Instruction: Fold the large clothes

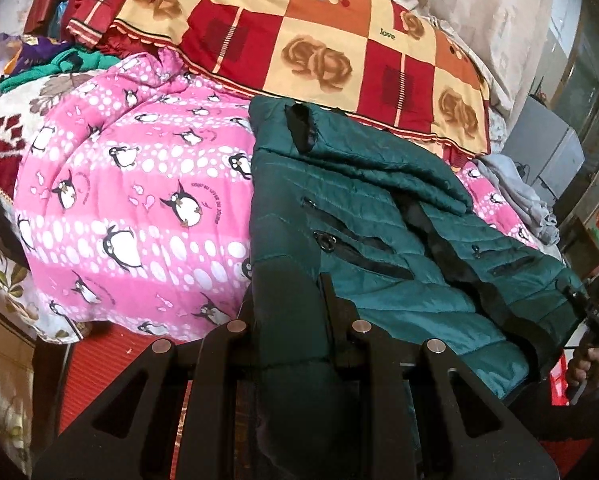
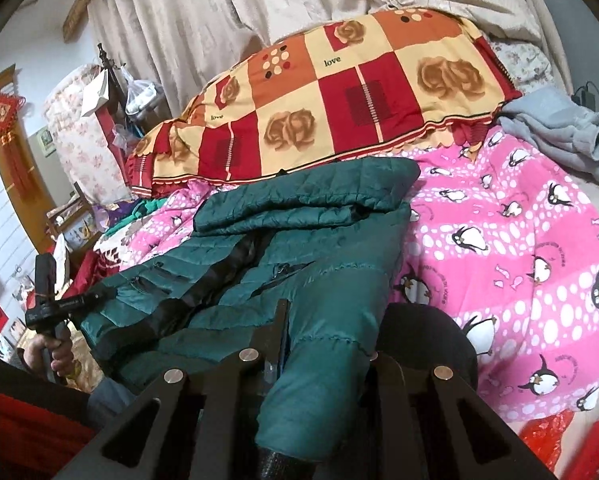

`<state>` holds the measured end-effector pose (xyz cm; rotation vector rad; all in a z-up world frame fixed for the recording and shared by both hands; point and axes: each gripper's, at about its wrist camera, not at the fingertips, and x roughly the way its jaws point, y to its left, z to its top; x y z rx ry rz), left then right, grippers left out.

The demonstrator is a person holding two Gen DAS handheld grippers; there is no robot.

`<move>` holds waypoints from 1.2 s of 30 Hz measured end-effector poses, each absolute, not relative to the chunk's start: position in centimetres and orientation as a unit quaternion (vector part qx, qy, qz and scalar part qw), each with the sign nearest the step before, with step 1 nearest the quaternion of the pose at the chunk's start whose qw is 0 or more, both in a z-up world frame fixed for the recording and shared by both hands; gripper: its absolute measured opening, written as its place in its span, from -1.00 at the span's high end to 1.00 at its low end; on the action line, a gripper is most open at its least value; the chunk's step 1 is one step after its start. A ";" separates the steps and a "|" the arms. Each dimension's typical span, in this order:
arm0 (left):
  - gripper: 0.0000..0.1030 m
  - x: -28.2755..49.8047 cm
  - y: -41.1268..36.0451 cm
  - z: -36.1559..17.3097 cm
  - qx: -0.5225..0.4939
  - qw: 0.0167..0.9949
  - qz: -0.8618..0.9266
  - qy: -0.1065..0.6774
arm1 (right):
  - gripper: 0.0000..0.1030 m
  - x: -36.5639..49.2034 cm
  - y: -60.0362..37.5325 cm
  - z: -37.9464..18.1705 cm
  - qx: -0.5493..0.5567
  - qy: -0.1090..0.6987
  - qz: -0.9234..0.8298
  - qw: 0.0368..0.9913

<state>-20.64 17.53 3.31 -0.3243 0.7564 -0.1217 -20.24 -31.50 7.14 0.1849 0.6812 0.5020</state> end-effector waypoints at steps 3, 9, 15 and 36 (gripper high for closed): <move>0.67 -20.3 17.4 3.2 -0.156 0.914 -0.043 0.372 | 0.71 -19.9 -31.3 7.2 0.092 0.328 0.239 0.909; 0.67 -19.3 16.2 4.0 -0.120 0.921 0.008 0.371 | 0.72 -19.2 -30.5 8.2 0.064 0.310 0.217 0.923; 0.66 -18.5 16.4 3.9 -0.123 0.919 0.022 0.373 | 0.72 -18.3 -30.4 8.2 0.070 0.309 0.210 0.925; 0.66 -16.3 16.7 3.1 -0.128 0.914 0.028 0.383 | 0.72 -15.6 -28.6 8.1 0.068 0.336 0.183 0.921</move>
